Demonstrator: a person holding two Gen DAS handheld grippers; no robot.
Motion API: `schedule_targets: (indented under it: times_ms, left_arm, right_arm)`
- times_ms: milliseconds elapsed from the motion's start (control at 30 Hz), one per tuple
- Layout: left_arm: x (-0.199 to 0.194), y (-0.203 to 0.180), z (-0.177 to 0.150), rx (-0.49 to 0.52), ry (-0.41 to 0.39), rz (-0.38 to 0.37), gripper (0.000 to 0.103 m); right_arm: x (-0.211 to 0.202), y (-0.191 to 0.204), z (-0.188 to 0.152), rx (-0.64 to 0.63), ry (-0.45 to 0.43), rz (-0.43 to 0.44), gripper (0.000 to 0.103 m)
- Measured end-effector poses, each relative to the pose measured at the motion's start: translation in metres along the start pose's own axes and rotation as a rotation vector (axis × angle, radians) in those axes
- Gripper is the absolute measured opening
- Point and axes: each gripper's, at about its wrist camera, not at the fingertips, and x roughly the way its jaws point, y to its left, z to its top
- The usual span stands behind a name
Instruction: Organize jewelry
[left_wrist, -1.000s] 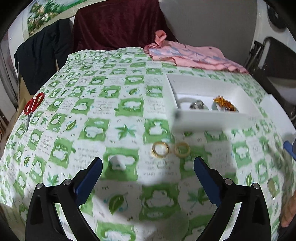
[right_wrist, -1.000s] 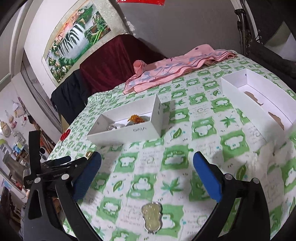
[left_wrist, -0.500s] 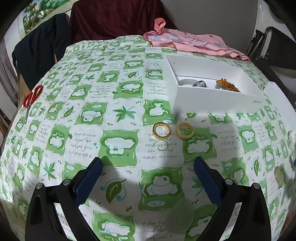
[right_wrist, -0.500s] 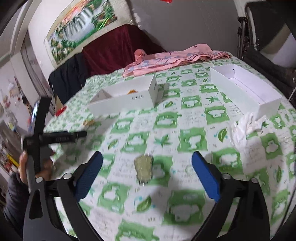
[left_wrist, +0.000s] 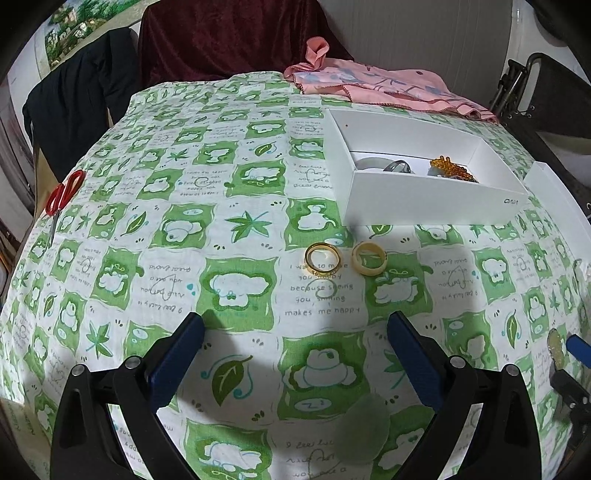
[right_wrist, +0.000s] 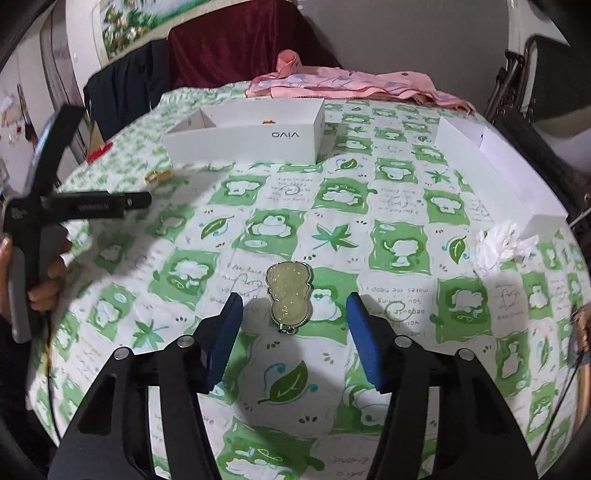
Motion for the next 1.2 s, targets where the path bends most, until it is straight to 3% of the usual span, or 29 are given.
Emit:
schedule_targets:
  times_ms: [67,133,167,333,567,633,700,933,1200]
  left_arm:
    - [-0.001,0.0,0.0,0.001,-0.001,-0.003,0.098]
    - [-0.002,0.0,0.0,0.002,-0.002,-0.006,0.098]
    - [-0.002,-0.001,0.0,0.003,-0.003,-0.006,0.098]
    - [-0.001,0.0,-0.001,0.0,-0.002,-0.007,0.098]
    - [-0.003,0.018,0.011,-0.058,-0.025,-0.073,0.097]
    - [-0.004,0.027,0.017,-0.091,-0.045,-0.078,0.093]
    - [-0.004,0.035,0.023,-0.118,-0.056,-0.11,0.082]
    - [-0.007,0.031,0.027,-0.094,-0.08,-0.132,0.078]
    - [0.006,0.024,0.031,-0.071,-0.048,-0.133,0.078]
  right_arm:
    - [0.002,0.007,0.0,-0.038,0.005,-0.038,0.047]
    - [0.001,0.012,0.0,-0.062,0.002,-0.035,0.026]
    - [0.002,0.013,0.001,-0.068,0.001,-0.036,0.021]
    - [0.014,0.012,0.02,-0.053,0.002,-0.001,0.021]
    - [0.037,-0.014,0.049,0.107,-0.01,0.148,0.021]
    - [0.036,-0.024,0.049,0.155,-0.018,0.194,0.021]
    - [0.036,-0.03,0.048,0.182,-0.02,0.214,0.021]
    - [0.036,-0.028,0.048,0.182,-0.02,0.225,0.022]
    - [0.036,-0.029,0.047,0.182,-0.02,0.229,0.022]
